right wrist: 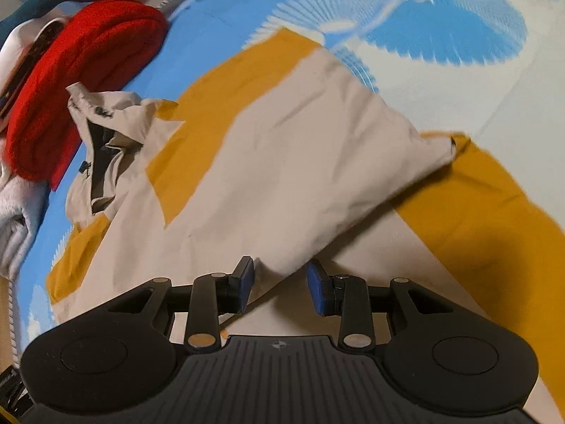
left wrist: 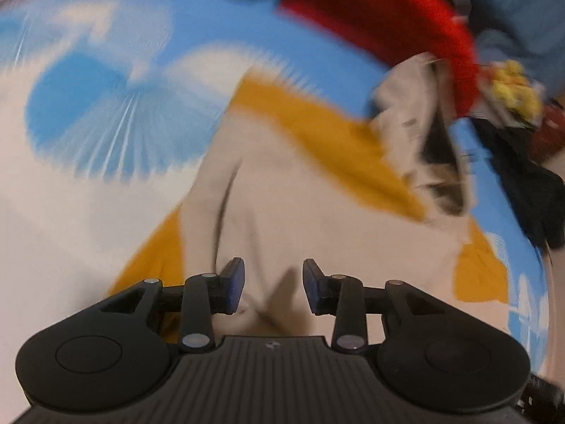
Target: Fold large clothes
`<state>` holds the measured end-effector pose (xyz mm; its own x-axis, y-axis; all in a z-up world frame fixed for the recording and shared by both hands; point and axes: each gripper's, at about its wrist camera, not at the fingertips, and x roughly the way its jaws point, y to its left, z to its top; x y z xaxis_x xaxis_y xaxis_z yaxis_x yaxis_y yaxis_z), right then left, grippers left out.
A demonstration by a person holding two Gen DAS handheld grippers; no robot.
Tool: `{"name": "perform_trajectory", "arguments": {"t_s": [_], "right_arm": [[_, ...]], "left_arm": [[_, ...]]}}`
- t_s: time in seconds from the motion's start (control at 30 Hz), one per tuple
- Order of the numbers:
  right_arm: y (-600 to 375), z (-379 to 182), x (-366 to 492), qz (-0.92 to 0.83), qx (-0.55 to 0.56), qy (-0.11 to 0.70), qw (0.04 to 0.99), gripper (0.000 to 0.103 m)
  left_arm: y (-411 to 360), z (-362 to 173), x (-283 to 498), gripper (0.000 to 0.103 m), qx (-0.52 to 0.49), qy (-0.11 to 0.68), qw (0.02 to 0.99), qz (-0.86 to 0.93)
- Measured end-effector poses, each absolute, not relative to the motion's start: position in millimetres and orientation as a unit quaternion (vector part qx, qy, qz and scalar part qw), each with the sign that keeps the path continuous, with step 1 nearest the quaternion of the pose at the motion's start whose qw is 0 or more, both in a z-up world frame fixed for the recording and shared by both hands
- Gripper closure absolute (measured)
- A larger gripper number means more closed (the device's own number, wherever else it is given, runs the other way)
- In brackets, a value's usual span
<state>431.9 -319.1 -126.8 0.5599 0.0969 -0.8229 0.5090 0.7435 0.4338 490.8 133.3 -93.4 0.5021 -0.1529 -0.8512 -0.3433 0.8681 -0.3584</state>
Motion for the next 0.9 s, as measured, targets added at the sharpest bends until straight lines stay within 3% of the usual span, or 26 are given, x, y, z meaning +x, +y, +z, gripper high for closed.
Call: {"name": "perform_trajectory", "arguments": {"t_s": [0.07,0.2,0.57,0.9], "right_arm": [[-309,-120,432,-0.116,0.313,0.448,0.829,0.067],[-301,-108,431,-0.118,0.277,0.435,0.849,0.067],[-291,-79,418,-0.139,0.237,0.347,0.896,0.067],[-323,-131,455,-0.142,0.246,0.435,0.854,0.066]], "left_arm": [[139,-104,492,0.071,-0.253,0.511,0.818,0.078],[134,-86,490,0.066,-0.226,0.485,0.84,0.089],[115,-71,491,0.066,-0.165,0.456,0.872,0.073],[96,-47,494,0.066,-0.132,0.432,0.891,0.041]]}}
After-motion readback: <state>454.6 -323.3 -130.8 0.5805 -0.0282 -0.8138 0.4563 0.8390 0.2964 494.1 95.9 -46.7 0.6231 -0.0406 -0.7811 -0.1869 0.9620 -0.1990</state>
